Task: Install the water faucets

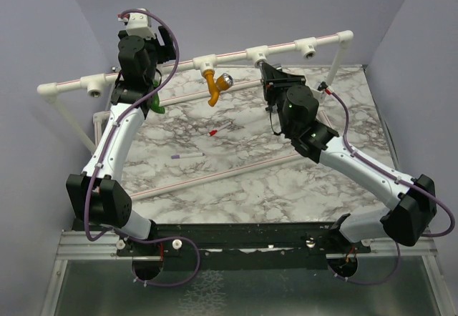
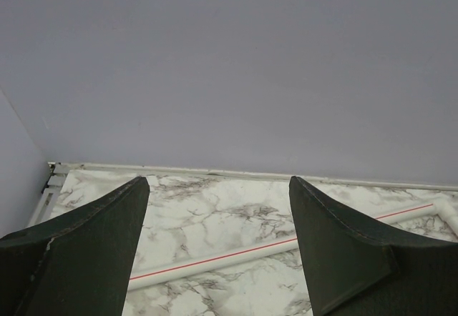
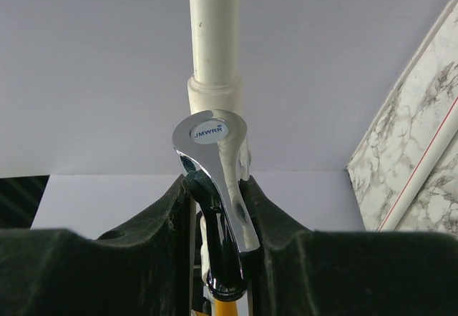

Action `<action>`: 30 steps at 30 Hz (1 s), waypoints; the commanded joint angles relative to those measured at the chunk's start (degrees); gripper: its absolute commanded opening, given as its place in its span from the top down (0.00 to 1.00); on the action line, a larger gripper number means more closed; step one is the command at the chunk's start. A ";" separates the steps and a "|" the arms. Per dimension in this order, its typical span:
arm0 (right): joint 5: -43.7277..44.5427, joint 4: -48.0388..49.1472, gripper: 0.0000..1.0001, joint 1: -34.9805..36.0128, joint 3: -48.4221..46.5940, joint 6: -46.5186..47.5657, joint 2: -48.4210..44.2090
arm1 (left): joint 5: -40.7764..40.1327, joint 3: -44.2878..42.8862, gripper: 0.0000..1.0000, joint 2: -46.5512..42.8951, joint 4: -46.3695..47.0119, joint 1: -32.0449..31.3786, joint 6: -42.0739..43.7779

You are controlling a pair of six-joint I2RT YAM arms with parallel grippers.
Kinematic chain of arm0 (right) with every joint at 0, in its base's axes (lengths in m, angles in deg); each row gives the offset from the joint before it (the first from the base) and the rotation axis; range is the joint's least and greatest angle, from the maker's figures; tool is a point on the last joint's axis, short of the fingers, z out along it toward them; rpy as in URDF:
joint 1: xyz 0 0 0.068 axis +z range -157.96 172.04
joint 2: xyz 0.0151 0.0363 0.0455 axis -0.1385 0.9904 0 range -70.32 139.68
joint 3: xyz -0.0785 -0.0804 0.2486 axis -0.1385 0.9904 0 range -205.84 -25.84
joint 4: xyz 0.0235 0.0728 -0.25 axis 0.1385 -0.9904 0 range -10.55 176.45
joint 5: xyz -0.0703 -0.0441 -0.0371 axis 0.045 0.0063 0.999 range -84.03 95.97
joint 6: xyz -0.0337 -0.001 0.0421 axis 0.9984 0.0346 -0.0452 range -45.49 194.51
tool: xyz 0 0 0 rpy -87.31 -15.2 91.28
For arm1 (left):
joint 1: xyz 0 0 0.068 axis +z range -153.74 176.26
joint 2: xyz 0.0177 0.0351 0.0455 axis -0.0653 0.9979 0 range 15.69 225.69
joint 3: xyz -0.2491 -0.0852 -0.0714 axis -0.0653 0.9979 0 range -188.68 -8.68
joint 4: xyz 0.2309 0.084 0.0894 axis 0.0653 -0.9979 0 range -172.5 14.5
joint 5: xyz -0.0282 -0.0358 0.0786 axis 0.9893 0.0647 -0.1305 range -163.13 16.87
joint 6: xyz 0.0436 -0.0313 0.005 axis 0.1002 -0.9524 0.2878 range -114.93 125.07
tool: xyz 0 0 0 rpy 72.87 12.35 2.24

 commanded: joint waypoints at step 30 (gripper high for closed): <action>-8.83 -3.36 0.18 3.17 7.92 23.40 -12.87 | 0.58 5.18 0.20 6.33 -14.19 0.72 0.70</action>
